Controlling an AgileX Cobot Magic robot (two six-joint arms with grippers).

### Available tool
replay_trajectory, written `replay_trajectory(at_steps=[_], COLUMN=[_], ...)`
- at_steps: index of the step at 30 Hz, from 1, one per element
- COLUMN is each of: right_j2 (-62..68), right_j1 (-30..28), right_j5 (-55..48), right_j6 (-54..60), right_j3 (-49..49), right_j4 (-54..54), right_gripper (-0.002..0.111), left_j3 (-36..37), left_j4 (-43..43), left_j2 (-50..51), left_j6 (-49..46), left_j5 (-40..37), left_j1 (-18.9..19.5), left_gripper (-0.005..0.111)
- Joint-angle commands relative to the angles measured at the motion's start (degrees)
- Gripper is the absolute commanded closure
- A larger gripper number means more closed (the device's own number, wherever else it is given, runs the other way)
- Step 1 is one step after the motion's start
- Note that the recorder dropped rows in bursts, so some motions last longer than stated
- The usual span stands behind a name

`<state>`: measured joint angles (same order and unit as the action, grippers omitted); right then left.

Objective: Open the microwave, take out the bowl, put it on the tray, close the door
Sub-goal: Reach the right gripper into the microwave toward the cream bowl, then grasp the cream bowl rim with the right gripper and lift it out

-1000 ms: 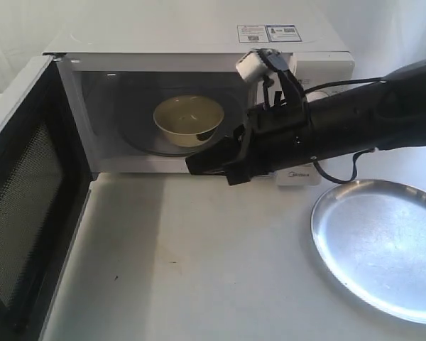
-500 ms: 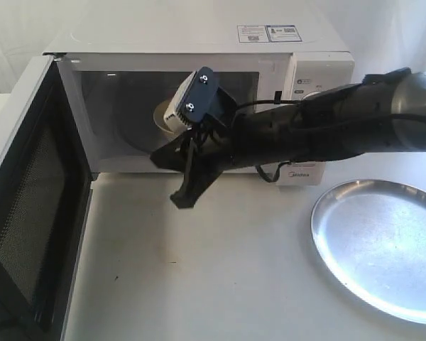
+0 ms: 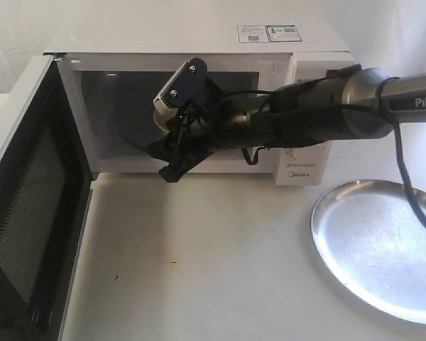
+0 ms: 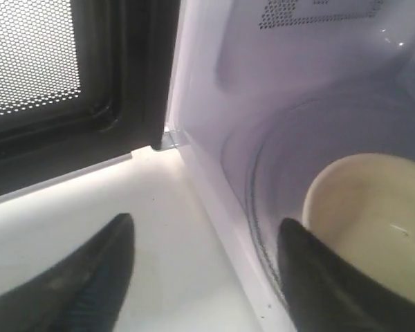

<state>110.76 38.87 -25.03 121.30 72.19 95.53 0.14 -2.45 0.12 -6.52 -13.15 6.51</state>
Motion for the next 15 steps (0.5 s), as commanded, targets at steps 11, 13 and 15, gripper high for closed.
replay_trajectory(at_steps=[11,13,15], right_j2=[9.74,11.33,12.09], right_j1=[-0.02,-0.02,-0.02], right_j5=[13.66,14.04,14.78], right_j6=[1.49,1.49,1.49], right_j3=[5.77,6.96,7.34], right_j4=[0.62,0.62,0.88], right_gripper=[0.041,0.044,0.055], left_j3=[-0.14,-0.14,-0.14], left_j4=[0.47,0.47,0.47], left_j2=[-0.12,-0.12,-0.12], left_j6=[0.25,0.25,0.25], left_j5=[-0.09,-0.09,-0.09], left_j1=[-0.32,-0.32,-0.32], left_gripper=[0.107,0.107,0.107])
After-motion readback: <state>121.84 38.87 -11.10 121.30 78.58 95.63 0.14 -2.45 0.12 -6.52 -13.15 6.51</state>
